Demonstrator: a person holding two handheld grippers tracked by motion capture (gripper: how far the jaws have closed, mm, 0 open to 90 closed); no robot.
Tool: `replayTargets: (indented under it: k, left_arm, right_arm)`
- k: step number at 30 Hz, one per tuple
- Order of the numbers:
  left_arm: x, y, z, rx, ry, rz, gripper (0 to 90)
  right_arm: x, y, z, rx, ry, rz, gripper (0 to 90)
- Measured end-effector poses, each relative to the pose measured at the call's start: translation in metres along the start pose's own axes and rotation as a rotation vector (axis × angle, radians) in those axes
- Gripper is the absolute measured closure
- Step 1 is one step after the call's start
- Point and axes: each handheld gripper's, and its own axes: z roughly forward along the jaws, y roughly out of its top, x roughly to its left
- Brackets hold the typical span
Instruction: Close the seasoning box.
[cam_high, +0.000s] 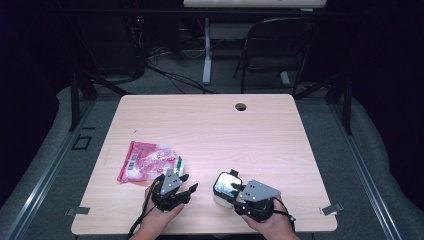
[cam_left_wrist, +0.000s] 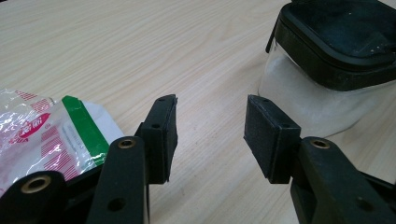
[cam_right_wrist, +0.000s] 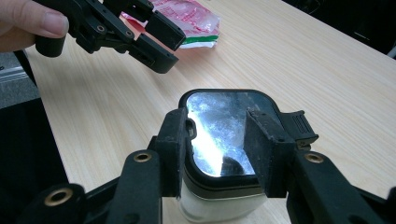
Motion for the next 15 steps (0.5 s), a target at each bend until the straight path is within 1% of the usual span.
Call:
replayTargets:
  k: [15]
  left_arm:
    - [0.0008, -0.0004, 0.0002, 0.005, 0.002, 0.000, 53.2]
  right_arm:
    - [-0.0005, -0.0004, 0.0002, 0.000, 0.001, 0.004, 58.0]
